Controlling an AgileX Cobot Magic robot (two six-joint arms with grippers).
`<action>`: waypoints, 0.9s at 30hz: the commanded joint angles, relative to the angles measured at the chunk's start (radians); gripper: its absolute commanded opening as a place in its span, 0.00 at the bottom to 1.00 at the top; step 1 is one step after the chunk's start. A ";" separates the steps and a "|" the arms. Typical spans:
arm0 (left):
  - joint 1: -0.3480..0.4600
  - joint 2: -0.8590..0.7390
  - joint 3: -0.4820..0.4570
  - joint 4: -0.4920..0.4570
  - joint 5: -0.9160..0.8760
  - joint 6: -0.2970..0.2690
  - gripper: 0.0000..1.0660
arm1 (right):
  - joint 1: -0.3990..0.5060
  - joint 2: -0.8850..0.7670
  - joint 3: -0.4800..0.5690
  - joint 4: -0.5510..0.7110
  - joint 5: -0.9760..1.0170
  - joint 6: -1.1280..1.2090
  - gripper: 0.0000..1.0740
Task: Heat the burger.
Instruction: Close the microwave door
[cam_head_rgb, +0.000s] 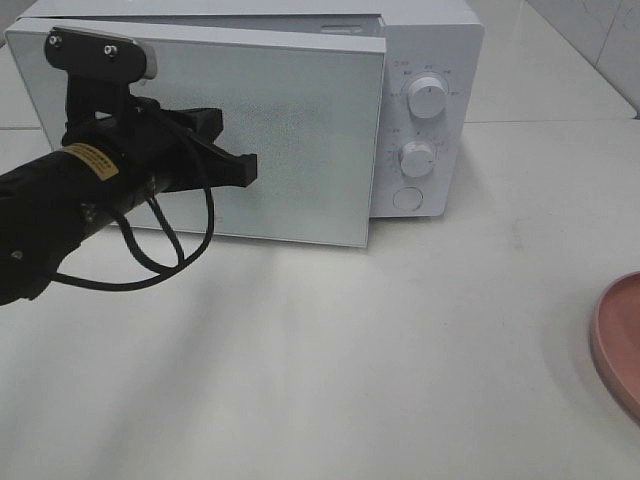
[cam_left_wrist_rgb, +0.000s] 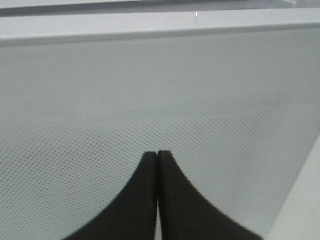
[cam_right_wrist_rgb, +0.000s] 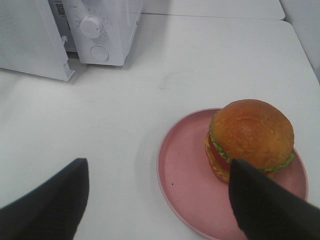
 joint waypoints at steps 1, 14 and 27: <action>-0.013 0.012 -0.033 0.002 0.009 -0.007 0.00 | -0.005 -0.027 0.004 -0.003 -0.012 0.006 0.70; -0.059 0.146 -0.219 -0.028 0.052 -0.006 0.00 | -0.005 -0.027 0.004 -0.003 -0.012 0.006 0.70; -0.061 0.241 -0.393 -0.036 0.118 -0.007 0.00 | -0.005 -0.027 0.004 -0.003 -0.012 0.006 0.70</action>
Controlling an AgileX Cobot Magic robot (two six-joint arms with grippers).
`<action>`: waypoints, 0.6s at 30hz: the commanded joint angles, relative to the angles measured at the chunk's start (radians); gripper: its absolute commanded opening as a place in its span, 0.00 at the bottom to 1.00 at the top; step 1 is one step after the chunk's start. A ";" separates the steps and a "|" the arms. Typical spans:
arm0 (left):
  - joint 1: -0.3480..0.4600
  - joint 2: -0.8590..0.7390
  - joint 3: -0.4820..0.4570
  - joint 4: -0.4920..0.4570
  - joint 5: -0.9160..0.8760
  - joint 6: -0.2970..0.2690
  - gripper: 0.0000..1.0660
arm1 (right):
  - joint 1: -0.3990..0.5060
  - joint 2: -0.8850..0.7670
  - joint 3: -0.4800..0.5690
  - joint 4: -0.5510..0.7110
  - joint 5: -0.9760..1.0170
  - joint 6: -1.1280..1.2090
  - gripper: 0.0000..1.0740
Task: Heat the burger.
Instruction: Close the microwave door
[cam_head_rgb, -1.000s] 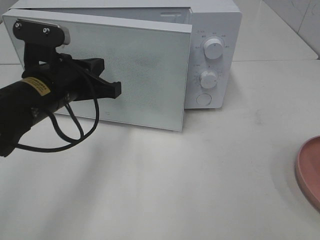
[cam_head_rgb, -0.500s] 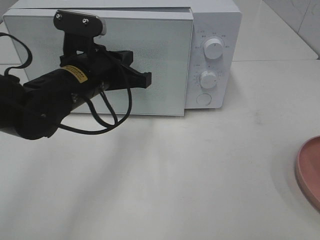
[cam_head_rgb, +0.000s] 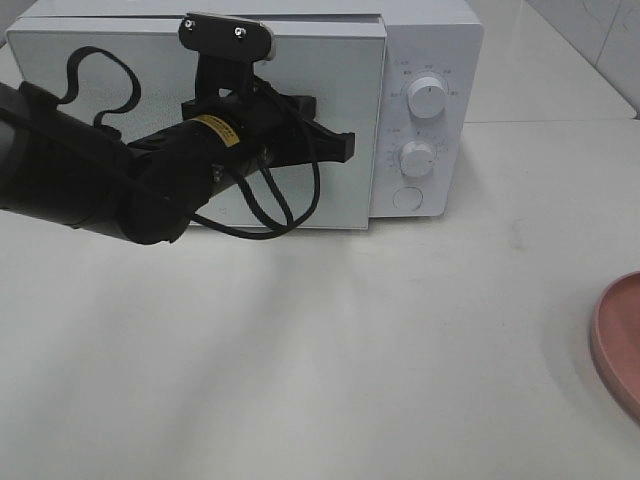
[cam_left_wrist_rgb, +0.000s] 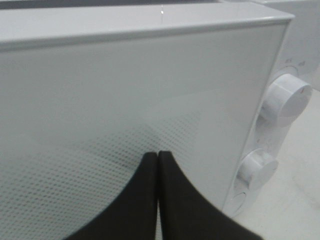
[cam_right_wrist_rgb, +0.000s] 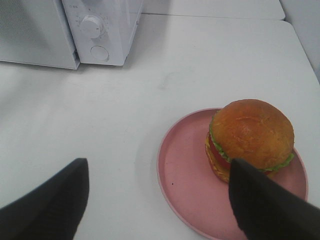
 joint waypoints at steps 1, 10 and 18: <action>0.007 0.013 -0.040 -0.026 -0.021 -0.006 0.00 | -0.005 -0.027 0.004 -0.003 -0.012 0.006 0.70; 0.007 0.061 -0.108 -0.056 -0.012 0.000 0.00 | -0.005 -0.027 0.004 -0.003 -0.012 0.006 0.70; 0.011 0.100 -0.195 -0.066 -0.006 0.003 0.00 | -0.005 -0.027 0.004 -0.003 -0.012 0.006 0.70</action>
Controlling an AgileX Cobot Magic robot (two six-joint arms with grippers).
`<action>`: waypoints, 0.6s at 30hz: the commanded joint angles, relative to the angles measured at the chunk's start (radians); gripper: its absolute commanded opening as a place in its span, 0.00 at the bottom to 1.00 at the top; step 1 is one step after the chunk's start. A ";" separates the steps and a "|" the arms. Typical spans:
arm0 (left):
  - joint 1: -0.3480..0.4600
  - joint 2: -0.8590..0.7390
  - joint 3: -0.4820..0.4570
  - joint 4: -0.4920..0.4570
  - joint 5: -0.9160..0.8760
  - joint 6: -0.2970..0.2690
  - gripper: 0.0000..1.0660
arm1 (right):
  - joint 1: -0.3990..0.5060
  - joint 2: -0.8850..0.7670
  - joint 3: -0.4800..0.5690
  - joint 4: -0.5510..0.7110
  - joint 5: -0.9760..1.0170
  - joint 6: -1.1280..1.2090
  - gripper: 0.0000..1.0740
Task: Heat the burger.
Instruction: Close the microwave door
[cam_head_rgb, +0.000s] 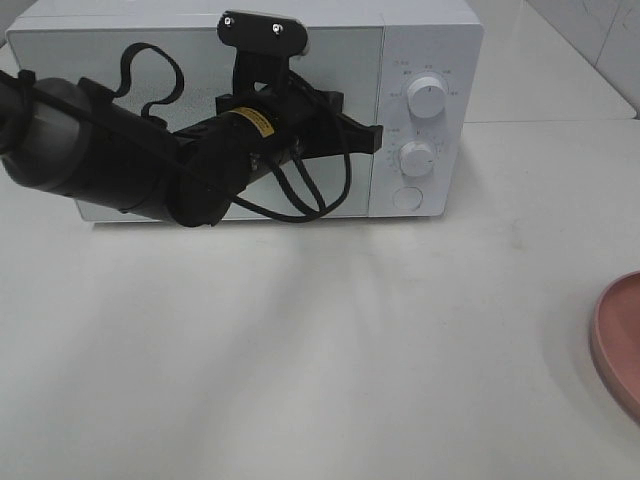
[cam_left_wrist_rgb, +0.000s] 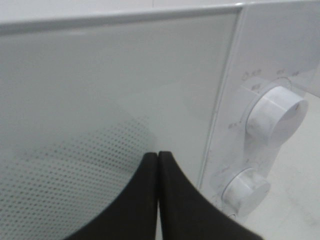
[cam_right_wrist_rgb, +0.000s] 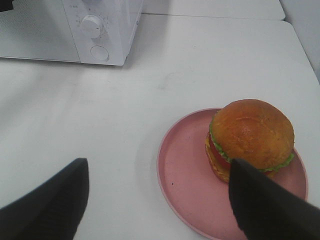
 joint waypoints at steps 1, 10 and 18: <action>0.023 0.013 -0.054 -0.065 -0.055 -0.002 0.00 | -0.005 -0.027 0.004 -0.003 -0.012 0.006 0.70; 0.009 0.012 -0.067 -0.042 0.028 -0.003 0.00 | -0.005 -0.027 0.004 -0.003 -0.012 0.006 0.70; -0.040 -0.032 -0.020 -0.042 0.188 0.033 0.00 | -0.005 -0.027 0.004 -0.003 -0.012 0.006 0.70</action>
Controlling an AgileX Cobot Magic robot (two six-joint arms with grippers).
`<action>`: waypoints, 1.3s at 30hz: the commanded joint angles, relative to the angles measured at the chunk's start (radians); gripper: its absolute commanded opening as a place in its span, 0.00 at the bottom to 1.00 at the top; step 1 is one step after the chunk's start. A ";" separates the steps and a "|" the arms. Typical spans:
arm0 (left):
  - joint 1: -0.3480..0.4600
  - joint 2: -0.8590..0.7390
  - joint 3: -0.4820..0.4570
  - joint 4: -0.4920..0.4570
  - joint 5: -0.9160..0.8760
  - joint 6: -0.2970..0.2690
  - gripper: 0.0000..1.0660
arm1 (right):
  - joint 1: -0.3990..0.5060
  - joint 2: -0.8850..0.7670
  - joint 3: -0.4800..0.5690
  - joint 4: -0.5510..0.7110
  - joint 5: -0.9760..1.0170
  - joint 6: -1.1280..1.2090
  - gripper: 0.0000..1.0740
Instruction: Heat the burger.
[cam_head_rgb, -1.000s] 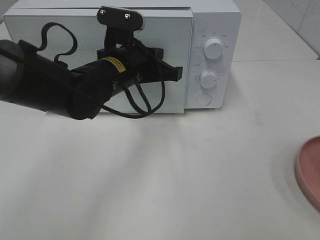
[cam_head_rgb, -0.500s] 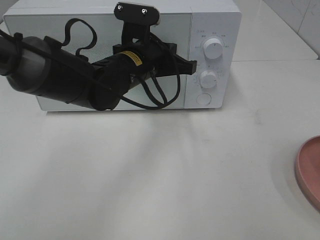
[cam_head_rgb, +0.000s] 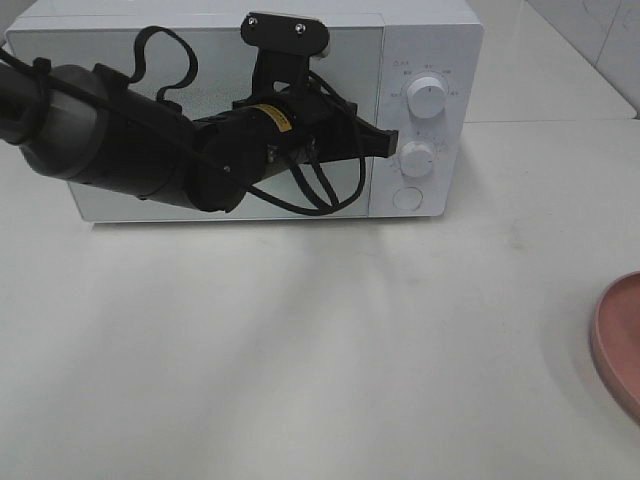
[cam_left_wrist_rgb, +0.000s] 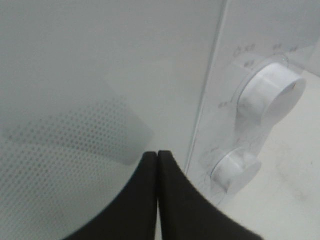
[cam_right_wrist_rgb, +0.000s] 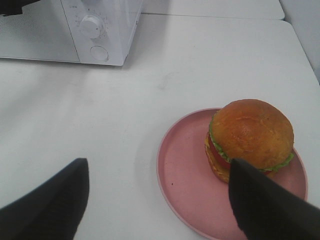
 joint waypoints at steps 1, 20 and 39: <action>-0.022 -0.050 0.034 -0.021 0.058 0.032 0.00 | -0.003 -0.027 0.004 -0.003 -0.012 0.006 0.70; -0.028 -0.188 0.080 -0.029 0.746 0.032 0.92 | -0.003 -0.027 0.004 -0.003 -0.012 0.006 0.70; 0.125 -0.415 0.077 0.116 1.282 -0.034 0.92 | -0.003 -0.027 0.004 -0.003 -0.012 0.006 0.70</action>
